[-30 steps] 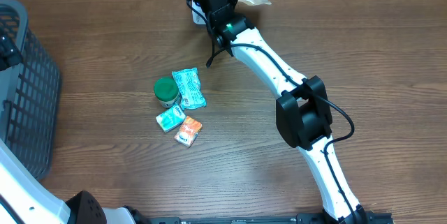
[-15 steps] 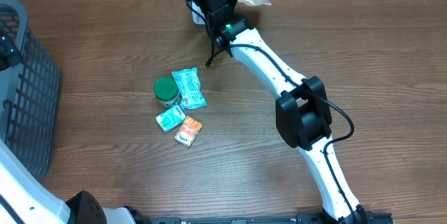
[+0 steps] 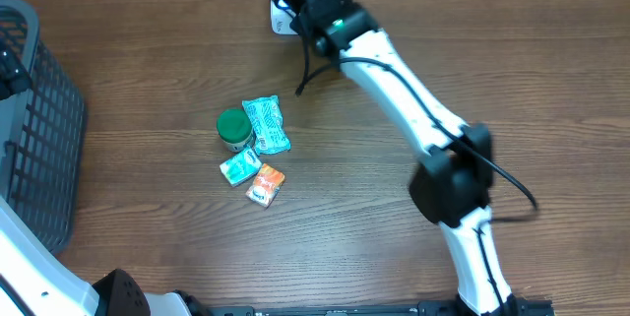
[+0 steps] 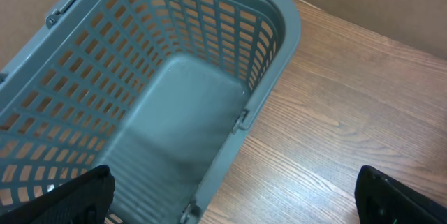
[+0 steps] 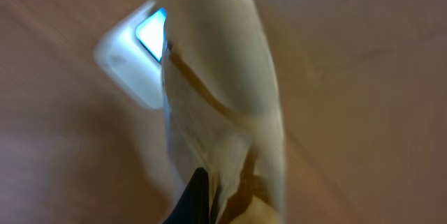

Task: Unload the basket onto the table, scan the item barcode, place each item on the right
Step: 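Move the bag right and set it down on the table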

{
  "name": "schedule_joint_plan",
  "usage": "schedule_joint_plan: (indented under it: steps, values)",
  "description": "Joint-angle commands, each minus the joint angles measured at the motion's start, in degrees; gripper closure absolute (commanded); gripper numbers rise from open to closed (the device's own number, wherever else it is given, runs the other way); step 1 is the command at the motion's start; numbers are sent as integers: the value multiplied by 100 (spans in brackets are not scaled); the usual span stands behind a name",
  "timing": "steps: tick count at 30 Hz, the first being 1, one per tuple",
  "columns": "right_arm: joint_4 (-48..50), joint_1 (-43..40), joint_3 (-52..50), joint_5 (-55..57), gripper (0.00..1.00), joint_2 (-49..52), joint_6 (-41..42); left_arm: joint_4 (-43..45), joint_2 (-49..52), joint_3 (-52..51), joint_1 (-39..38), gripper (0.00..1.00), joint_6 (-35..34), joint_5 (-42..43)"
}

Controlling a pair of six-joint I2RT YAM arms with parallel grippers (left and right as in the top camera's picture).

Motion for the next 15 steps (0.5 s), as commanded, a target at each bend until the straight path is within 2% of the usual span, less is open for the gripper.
schedule_joint_plan:
  steps: [1,4,8,11,15]
  values:
    - [-575,-243,92,-1580,96,-1130,1563,22,-28,-26,4,1,-94,46]
    - [-1471,-627,92,-2994,96,-1589,1963,22,-28,-26,4,1,-92,46]
    - [-2656,-1449,92,-4505,96,-1895,1974,22,-28,-26,4,0,-94,46]
    - [-3451,-2236,72,-5021,96,-1867,1971,22,-28,-26,4,1,-94,46]
    - [-3853,-3051,-197,-5071,96,-1818,1969,22,-28,-26,4,1,-94,46]
